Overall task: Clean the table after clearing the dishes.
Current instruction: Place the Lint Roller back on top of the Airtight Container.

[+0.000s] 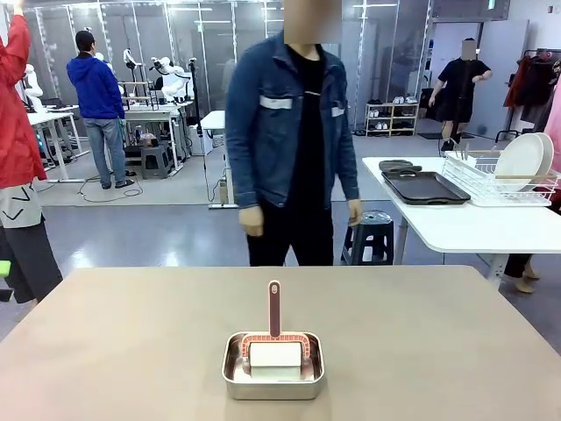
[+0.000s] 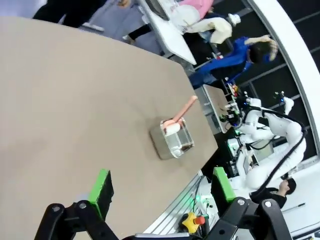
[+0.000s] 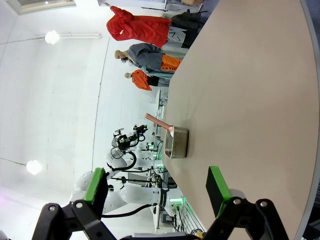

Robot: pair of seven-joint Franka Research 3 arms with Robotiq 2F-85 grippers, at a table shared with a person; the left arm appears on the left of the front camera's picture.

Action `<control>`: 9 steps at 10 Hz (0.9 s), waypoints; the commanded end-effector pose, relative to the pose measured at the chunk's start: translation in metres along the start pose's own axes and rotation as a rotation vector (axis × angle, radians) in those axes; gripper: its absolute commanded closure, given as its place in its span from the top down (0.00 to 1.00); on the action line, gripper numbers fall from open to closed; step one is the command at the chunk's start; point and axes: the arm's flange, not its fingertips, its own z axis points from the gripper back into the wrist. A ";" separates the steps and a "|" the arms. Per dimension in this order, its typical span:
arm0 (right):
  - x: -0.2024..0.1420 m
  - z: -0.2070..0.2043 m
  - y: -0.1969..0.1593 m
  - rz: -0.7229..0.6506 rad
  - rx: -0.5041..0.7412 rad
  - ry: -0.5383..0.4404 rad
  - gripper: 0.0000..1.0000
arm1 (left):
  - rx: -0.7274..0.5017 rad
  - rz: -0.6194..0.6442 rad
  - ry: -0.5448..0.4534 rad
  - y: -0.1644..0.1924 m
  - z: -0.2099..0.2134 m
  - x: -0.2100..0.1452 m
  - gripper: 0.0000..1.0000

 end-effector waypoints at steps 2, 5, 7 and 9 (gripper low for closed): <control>-0.002 0.000 0.003 -0.004 -0.011 0.004 1.00 | 0.066 -0.005 -0.036 0.003 -0.002 -0.028 1.00; -0.002 0.000 0.003 -0.004 -0.011 0.004 1.00 | 0.206 -0.002 -0.022 0.000 0.000 -0.019 1.00; -0.002 0.000 0.003 -0.004 -0.011 0.004 1.00 | 0.124 -0.083 -0.008 -0.001 -0.010 -0.011 1.00; -0.002 0.000 0.003 -0.004 -0.011 0.004 1.00 | 0.152 -0.027 -0.033 0.013 0.012 0.006 1.00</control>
